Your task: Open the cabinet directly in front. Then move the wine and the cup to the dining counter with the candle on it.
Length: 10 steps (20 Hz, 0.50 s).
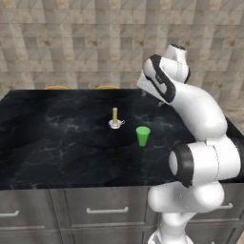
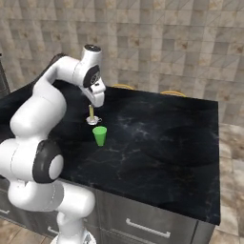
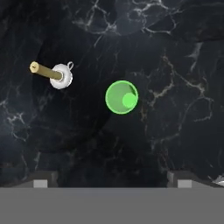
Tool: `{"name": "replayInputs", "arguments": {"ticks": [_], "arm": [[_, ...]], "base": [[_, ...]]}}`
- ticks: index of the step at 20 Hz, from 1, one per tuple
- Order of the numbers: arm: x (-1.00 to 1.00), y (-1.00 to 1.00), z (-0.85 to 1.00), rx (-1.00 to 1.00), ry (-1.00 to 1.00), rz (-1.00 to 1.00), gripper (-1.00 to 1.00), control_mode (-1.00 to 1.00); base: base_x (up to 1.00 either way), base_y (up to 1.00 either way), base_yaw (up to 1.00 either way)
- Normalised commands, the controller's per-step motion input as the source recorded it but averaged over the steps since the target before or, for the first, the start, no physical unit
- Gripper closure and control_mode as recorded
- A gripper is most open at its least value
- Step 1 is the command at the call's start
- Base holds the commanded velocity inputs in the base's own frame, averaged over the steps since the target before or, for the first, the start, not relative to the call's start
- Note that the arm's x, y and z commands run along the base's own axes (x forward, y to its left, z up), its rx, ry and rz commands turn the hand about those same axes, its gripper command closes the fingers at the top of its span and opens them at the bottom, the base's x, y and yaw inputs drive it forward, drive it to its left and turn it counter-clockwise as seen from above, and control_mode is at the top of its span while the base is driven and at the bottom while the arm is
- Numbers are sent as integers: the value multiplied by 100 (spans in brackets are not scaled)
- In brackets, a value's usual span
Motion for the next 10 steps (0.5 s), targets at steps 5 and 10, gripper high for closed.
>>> {"name": "replayInputs", "arguments": {"ticks": [5,10], "arm": [[-100,52,0,0,10,19,-100,-100],[-100,42,-17,-11,-31,24,-100,-100]], "base": [[0,0,0],[0,0,0]]}}
